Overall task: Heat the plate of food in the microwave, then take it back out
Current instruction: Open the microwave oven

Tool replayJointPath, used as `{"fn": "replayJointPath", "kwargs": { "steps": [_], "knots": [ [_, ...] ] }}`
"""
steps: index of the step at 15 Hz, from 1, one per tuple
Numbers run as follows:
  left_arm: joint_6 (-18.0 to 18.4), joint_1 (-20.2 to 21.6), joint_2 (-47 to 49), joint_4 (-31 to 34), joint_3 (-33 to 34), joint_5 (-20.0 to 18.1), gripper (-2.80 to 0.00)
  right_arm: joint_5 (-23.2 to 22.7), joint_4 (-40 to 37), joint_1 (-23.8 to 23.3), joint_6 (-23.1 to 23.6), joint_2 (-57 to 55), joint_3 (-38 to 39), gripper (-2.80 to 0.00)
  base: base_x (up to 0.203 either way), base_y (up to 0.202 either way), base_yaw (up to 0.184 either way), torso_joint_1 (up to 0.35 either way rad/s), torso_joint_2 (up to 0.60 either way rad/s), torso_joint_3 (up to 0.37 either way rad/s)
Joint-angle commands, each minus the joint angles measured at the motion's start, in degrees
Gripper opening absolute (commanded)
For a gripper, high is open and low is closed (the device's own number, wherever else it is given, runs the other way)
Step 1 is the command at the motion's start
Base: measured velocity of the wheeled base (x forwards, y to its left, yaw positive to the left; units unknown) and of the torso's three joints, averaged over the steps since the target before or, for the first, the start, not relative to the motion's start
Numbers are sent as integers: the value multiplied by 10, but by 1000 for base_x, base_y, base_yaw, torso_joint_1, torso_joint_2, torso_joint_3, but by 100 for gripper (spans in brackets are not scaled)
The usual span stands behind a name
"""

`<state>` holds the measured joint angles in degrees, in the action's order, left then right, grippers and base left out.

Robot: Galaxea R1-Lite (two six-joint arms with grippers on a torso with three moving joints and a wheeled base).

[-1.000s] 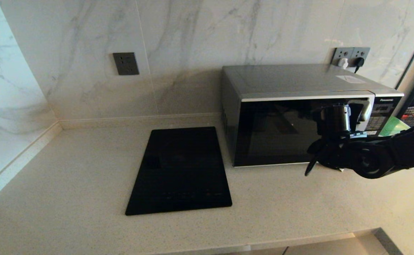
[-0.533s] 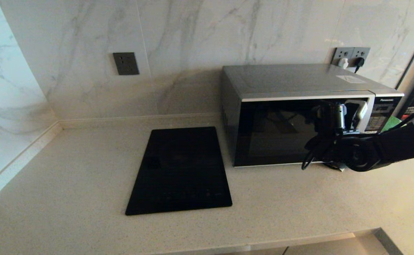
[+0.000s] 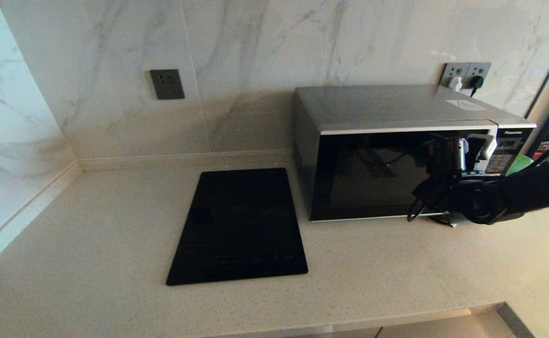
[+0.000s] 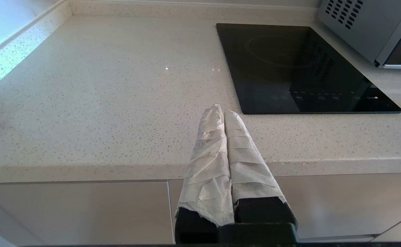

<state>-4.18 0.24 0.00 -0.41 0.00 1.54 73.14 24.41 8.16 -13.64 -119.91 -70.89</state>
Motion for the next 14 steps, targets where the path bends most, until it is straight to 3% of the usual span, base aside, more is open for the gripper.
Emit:
{"fn": "replayJointPath", "kwargs": {
  "steps": [1, 7, 8, 14],
  "knots": [
    [0, 0, 1, 0, 0, 0, -280, 5, 1, -8, -2, 3, 4, 0, 0, 0, 0, 0, 0, 0],
    [0, 0, 1, 0, 0, 0, -280, -2, 1, -17, -2, -10, 3, 0, 0, 0, 0, 0, 0, 0],
    [0, 0, 1, 0, 0, 0, -280, -2, 1, -16, -2, -12, 3, -280, 0, 0, 0, 0, 0, 0],
    [0, 0, 1, 0, 0, 0, -280, -2, 0, -13, -1, -22, 7, -280, 0, 0, 0, 0, 0, 0]
  ]
}}
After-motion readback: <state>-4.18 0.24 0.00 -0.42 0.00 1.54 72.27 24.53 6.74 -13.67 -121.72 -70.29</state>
